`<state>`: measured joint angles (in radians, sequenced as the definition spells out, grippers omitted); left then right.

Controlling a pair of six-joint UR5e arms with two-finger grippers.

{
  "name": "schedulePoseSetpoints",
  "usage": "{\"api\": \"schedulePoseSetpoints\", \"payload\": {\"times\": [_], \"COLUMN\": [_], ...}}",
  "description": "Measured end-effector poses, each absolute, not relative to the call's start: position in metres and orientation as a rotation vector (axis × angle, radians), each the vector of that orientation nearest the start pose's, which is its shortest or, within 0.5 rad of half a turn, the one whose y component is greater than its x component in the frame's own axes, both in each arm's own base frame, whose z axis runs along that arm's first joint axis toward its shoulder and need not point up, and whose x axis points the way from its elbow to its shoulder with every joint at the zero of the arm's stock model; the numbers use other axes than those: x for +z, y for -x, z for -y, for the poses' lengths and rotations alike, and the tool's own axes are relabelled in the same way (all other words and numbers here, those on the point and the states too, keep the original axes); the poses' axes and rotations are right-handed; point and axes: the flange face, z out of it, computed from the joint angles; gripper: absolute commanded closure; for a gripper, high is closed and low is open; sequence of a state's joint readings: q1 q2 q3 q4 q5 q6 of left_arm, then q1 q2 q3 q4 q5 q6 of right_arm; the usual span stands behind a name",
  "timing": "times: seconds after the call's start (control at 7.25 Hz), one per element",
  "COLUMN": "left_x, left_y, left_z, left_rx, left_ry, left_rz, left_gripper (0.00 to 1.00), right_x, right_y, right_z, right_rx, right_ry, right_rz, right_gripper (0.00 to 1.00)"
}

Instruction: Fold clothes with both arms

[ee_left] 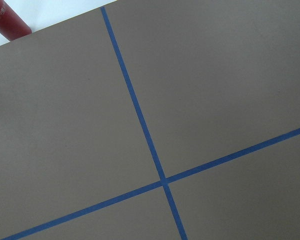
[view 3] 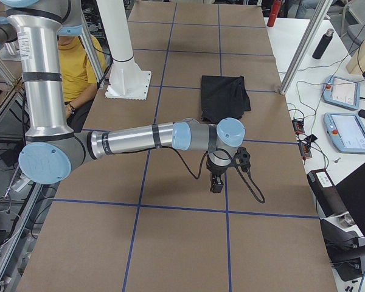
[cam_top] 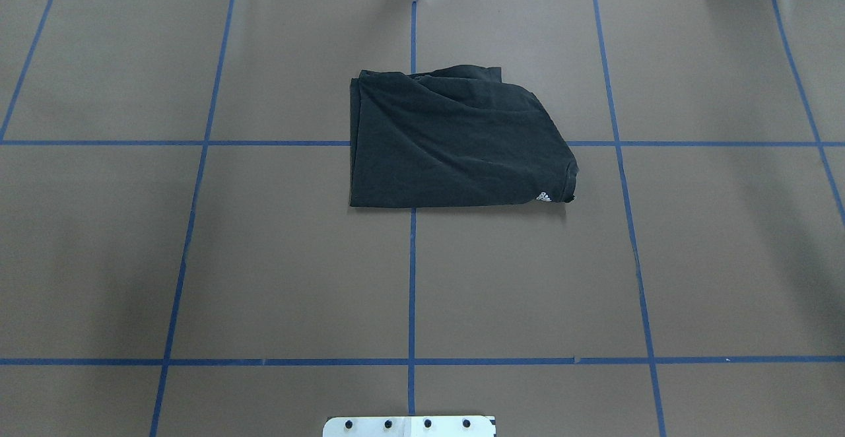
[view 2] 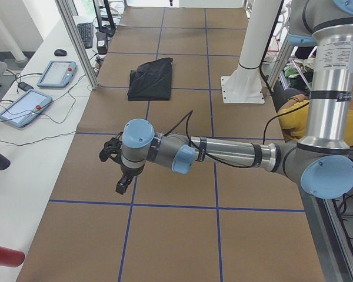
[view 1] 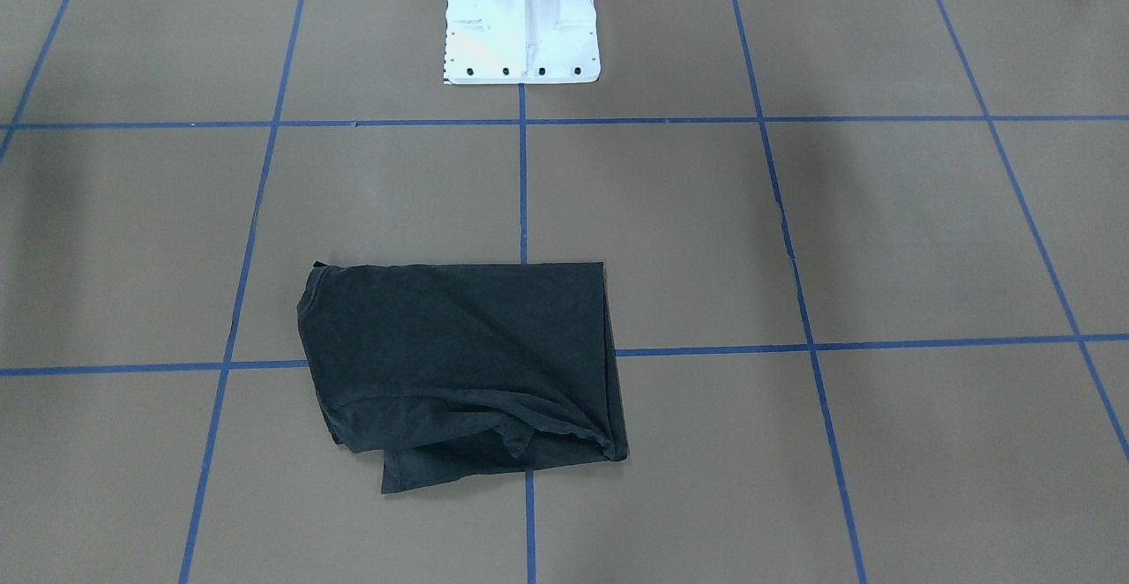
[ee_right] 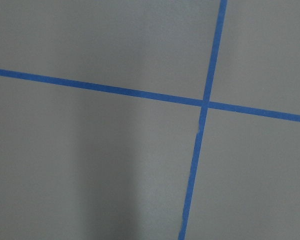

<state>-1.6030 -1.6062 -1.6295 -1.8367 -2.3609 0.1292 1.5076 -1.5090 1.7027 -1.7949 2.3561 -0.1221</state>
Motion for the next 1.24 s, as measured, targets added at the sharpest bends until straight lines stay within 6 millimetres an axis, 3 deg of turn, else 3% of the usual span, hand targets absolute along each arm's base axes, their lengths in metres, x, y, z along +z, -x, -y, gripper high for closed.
{"api": "schedulePoseSetpoints", "payload": {"times": [0.55,1.24], "left_x": [0.589,0.605], "left_y": [0.079,0.078], "left_z": [0.516,0.492], "left_rx": [0.232,0.218], "left_ry": [-0.390,-0.359], "left_rz": [-0.763,-0.772], "left_gripper": [0.00,0.00], "right_x": [0.588,0.589], "right_y": [-0.019,-0.014], "right_z": [0.511,0.510], "right_rx": [-0.174,-0.184], "right_ry": [0.027,0.030], "right_rz": [0.787,0.788], "right_gripper": [0.00,0.00]}}
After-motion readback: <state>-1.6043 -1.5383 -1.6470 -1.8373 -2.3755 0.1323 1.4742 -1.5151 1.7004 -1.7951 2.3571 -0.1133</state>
